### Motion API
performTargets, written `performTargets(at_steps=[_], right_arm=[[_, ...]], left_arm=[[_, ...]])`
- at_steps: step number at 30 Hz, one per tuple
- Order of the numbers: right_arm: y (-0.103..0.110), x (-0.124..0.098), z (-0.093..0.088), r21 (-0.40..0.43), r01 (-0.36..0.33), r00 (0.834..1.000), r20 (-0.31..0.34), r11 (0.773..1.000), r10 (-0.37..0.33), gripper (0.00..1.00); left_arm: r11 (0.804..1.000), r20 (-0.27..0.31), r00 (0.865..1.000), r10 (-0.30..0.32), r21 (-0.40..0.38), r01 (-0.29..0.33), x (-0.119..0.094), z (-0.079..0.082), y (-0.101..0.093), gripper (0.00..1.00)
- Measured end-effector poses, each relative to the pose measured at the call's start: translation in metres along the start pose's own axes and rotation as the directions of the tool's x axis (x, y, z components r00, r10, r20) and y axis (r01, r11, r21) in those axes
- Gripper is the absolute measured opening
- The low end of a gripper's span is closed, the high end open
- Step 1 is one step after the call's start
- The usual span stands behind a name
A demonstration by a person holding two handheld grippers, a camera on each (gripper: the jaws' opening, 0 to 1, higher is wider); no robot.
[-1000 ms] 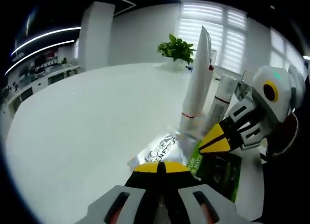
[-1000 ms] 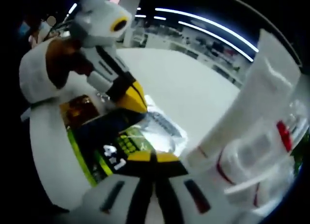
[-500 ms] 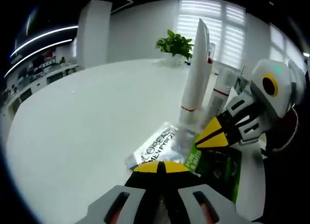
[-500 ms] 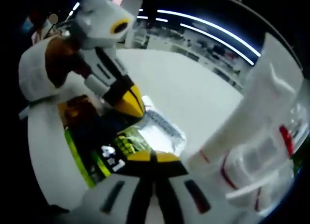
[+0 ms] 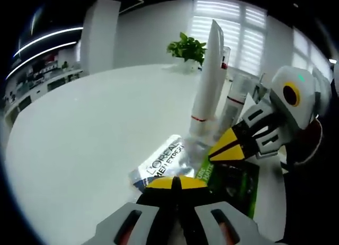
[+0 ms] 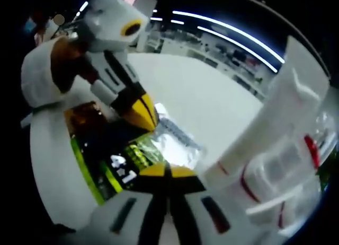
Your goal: Arrange the skincare products in the storage area until every visible bottle or jar stands upright without overlapping.
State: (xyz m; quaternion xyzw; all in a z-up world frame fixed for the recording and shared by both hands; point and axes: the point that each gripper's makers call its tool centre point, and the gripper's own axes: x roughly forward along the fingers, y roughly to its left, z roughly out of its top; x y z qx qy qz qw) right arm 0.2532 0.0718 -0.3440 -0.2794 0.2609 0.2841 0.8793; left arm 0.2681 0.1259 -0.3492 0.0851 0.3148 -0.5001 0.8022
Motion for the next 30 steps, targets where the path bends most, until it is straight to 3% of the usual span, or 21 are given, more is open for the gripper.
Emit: performTargets(at_steps=[4, 6, 9, 11, 13, 24, 30], right_arm=[[0.001, -0.003, 0.001, -0.014, 0.003, 1.0, -0.007, 1.0, -0.003, 0.0], [0.01, -0.008, 0.025, -0.034, -0.027, 0.995, 0.098, 0.999, 0.031, 0.0], [0.025, -0.011, 0.038, -0.025, -0.091, 0.988, 0.122, 0.996, 0.094, 0.0], [0.031, -0.008, 0.038, -0.027, -0.103, 0.987, 0.119, 0.994, 0.105, 0.0], [0.036, -0.006, 0.038, -0.025, -0.12, 0.985, 0.118, 0.992, 0.122, 0.0], [0.048, -0.001, 0.021, -0.001, -0.154, 0.986, 0.067, 0.988, 0.154, 0.0], [0.048, -0.002, 0.023, 0.002, -0.155, 0.984, 0.085, 0.988, 0.154, 0.0]], left_arm=[[1.0, -0.003, 1.0, -0.006, 0.002, 0.006, 0.0, -0.001, -0.003, 0.0], [1.0, -0.005, 1.0, -0.005, 0.007, 0.005, -0.001, -0.001, -0.004, 0.0], [1.0, 0.007, 1.0, 0.002, -0.005, -0.002, -0.003, 0.001, -0.003, 0.0], [1.0, 0.053, 0.999, 0.001, -0.023, 0.001, -0.008, 0.01, -0.003, 0.0], [1.0, 0.061, 0.998, 0.001, -0.027, 0.001, -0.013, 0.013, -0.002, 0.0], [0.999, 0.009, 1.0, 0.021, -0.027, -0.02, -0.01, -0.003, -0.001, 0.0], [0.999, -0.001, 1.0, 0.025, -0.033, -0.025, -0.009, -0.006, -0.001, 0.0]])
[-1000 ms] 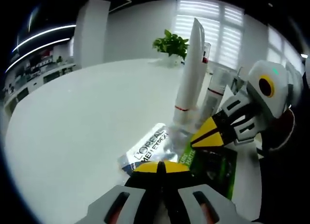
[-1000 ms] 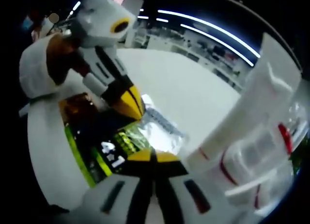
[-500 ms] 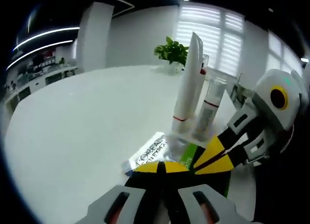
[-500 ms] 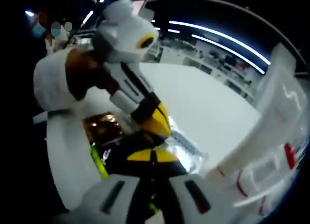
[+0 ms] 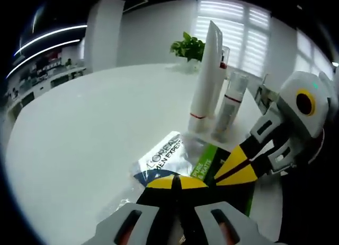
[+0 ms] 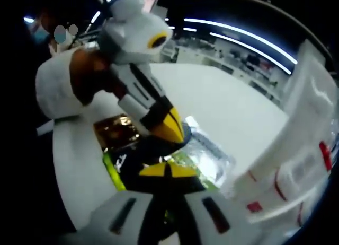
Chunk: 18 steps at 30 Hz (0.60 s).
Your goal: Arrange the skincare products in the storage area until every visible bottle or jar stands upright without overlapping.
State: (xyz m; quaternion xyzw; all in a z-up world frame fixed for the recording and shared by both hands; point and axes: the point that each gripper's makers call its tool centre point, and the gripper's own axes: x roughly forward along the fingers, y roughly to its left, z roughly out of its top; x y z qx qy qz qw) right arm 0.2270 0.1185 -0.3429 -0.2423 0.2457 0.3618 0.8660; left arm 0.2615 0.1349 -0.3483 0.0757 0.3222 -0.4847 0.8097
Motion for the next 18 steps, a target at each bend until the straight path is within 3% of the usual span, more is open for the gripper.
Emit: performTargets(at_steps=[11, 12, 13, 15, 18], right_arm=[[0.003, -0.005, -0.004, -0.01, -0.003, 1.0, 0.002, 1.0, 0.003, 0.0], [0.004, -0.008, -0.005, -0.02, -0.001, 1.0, -0.008, 1.0, 0.001, 0.0], [0.003, -0.011, -0.003, -0.043, 0.01, 1.0, -0.001, 0.999, -0.01, 0.0], [-0.001, -0.02, 0.013, -0.053, 0.056, 0.994, 0.096, 0.997, -0.051, 0.0], [-0.003, -0.032, 0.022, -0.016, 0.056, 0.986, 0.16, 0.998, -0.053, 0.0]], left_arm=[[1.0, -0.001, 1.0, 0.018, -0.001, -0.018, -0.004, -0.003, -0.008, 0.0], [0.999, 0.017, 0.999, 0.043, 0.004, -0.043, -0.006, 0.0, -0.006, 0.0], [0.997, 0.083, 0.993, 0.079, -0.004, -0.079, -0.01, 0.01, -0.002, 0.0], [0.997, 0.166, 0.984, 0.066, -0.039, -0.06, -0.019, 0.022, -0.008, 0.0], [0.994, 0.234, 0.969, 0.079, -0.096, -0.058, -0.035, 0.031, -0.008, 0.0]])
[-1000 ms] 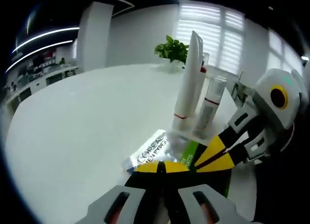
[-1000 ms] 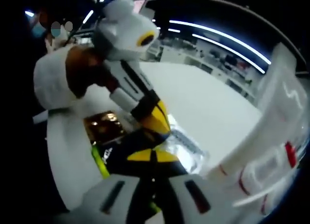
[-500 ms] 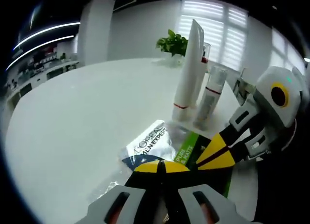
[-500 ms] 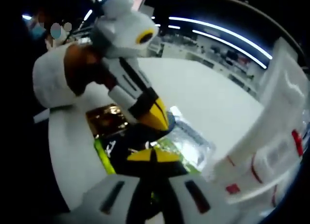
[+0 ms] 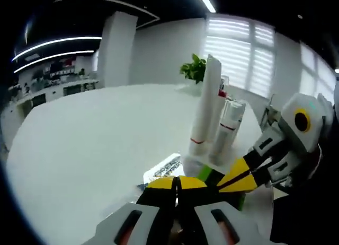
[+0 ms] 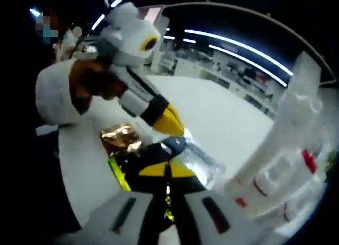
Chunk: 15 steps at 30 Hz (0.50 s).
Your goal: Arrange the skincare products in the storage area until every visible bottle or jar stands upright without overlapping.
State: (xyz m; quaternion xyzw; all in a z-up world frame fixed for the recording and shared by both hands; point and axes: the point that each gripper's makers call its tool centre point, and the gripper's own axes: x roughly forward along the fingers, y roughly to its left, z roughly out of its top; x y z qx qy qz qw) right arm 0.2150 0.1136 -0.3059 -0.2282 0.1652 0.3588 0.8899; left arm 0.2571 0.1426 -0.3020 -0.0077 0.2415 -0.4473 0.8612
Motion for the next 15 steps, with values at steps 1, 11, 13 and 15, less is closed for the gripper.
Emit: performTargets(at_steps=[1, 11, 13, 15], right_arm=[[-0.002, -0.003, 0.002, 0.019, 0.001, 1.0, 0.021, 1.0, -0.001, 0.0], [-0.014, -0.037, 0.0, 0.133, 0.007, 0.991, 0.13, 0.991, -0.024, 0.0], [-0.018, -0.042, 0.0, 0.154, 0.015, 0.989, 0.144, 0.988, -0.038, 0.0], [-0.02, -0.048, -0.004, 0.195, 0.001, 0.988, 0.151, 0.981, -0.031, 0.0]], left_arm=[[1.0, -0.004, 1.0, 0.004, 0.004, -0.004, -0.003, -0.001, 0.0, 0.0], [0.997, 0.093, 0.995, 0.032, -0.072, -0.025, -0.033, -0.005, -0.007, 0.0], [0.998, 0.136, 0.99, 0.029, -0.06, -0.021, -0.041, 0.0, -0.013, 0.0], [0.998, 0.149, 0.989, 0.014, -0.06, -0.005, -0.047, 0.0, -0.019, 0.0]])
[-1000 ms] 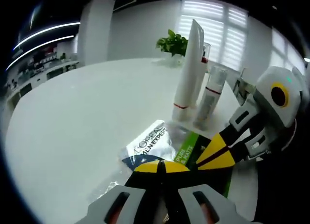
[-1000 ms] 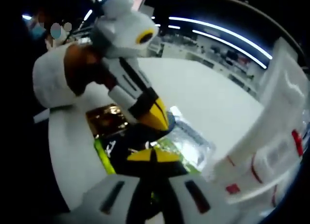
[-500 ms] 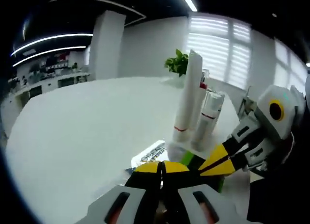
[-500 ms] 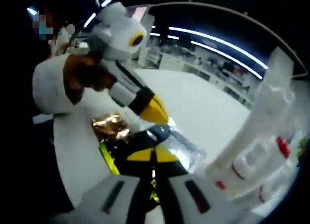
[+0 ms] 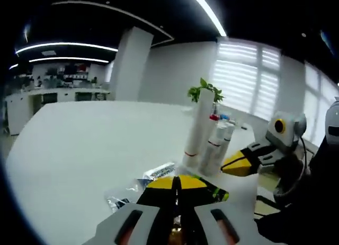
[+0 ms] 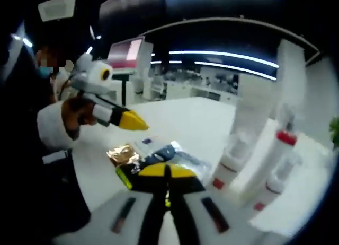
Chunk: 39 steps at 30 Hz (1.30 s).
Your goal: Arrange the skincare products in the storage area until every visible bottle or jar stands upright without overlapping.
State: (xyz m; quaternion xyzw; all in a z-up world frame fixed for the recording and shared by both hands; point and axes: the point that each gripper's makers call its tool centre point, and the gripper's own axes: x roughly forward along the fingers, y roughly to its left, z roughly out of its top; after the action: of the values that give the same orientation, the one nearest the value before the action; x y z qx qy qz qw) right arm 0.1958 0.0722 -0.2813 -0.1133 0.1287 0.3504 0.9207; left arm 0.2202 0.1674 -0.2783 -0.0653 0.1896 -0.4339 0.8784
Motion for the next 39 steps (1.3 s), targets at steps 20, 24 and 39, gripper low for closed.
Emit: performTargets(at_steps=[20, 24, 39], right_arm=[[-0.034, -0.068, -0.02, 0.027, 0.079, 0.987, 0.138, 0.997, -0.082, 0.28], [-0.035, -0.076, -0.023, 0.035, 0.093, 0.984, 0.147, 0.995, -0.098, 0.48], [-0.032, -0.095, -0.04, 0.019, 0.114, 0.988, 0.099, 0.993, -0.115, 1.0]], left_arm=[[0.978, 0.14, 0.972, 0.187, 0.062, -0.197, -0.052, -0.018, 0.008, 0.3], [0.987, 0.142, 0.978, 0.155, 0.014, -0.159, -0.055, -0.023, 0.001, 0.53], [0.967, 0.167, 0.953, 0.252, -0.019, -0.253, -0.089, -0.043, -0.005, 0.99]])
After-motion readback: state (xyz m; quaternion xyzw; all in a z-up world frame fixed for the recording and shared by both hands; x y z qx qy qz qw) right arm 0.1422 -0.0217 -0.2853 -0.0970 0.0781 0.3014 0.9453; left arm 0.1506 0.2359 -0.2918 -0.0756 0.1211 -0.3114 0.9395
